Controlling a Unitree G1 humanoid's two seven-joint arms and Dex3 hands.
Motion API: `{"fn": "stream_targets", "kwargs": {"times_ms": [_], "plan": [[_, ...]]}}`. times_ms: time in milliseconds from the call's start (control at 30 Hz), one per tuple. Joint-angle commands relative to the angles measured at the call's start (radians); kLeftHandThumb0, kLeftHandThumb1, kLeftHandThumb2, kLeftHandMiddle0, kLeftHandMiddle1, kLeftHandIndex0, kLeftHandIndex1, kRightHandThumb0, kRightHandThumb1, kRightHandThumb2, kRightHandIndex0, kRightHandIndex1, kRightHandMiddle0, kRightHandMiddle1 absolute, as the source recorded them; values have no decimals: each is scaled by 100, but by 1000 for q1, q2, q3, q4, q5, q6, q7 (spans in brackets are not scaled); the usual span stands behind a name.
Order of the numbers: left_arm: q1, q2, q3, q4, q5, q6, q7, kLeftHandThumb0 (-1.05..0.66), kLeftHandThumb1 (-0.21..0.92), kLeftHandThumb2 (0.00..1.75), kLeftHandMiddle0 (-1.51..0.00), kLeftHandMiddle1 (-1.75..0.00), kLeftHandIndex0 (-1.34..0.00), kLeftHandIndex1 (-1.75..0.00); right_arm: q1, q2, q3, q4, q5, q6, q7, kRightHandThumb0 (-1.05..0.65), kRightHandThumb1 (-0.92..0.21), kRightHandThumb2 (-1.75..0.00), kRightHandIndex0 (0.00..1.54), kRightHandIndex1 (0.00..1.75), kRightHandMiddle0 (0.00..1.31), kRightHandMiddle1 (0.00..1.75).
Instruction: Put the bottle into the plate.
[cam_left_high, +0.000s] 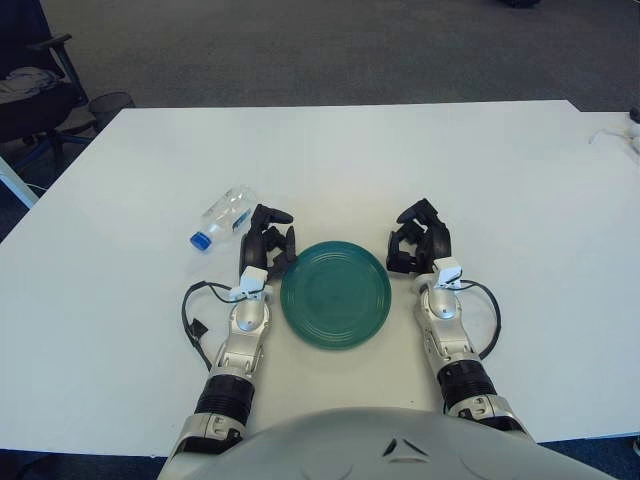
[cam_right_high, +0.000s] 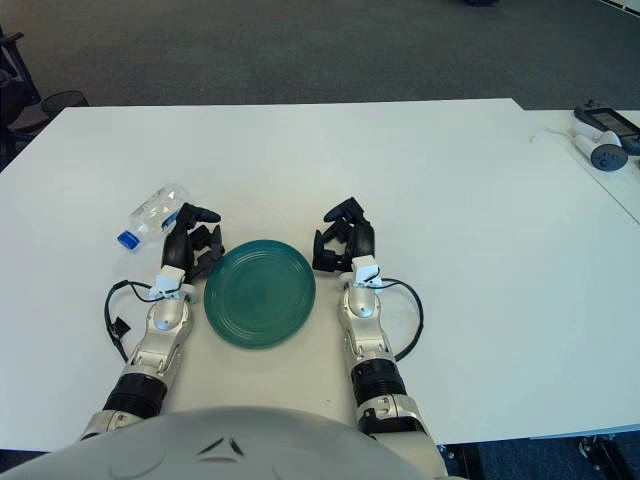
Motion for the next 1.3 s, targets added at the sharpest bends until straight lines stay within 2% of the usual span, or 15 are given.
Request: {"fn": "stream_targets", "kwargs": {"times_ms": [0,567,900,1133,1267], "plan": [[68,15,4,61,11,46,-1,-40,61,94,-97,-175,-40,-175,116,-3,-26,114,8,78,-10,0,-9,-153,84,160,55,175],[58,21,10,68,-5,32,-18,-40,61,94,-96,-175,-39,-175,112,-4,-27,118,17,76,6,0,-9,-154,84,159,56,175],[58,49,55,-240,-18,174,-55,-40,61,93,-100,-175,-39,-175,102,-3,-31,133,20,70,7,0,-9,-153,84,160,55,175],[40,85,82,-328,22,69,-32,-40,61,94,-103,-175,-39,-175,96,2,-35,143,27,60,11,0,-9,-154,83,162,55,175],[12,96,88,-367,44,47,-18,-40,60,96,-105,-175,-40,-175,96,5,-37,141,30,65,13,0,-9,-154,83,163,55,175]]}}
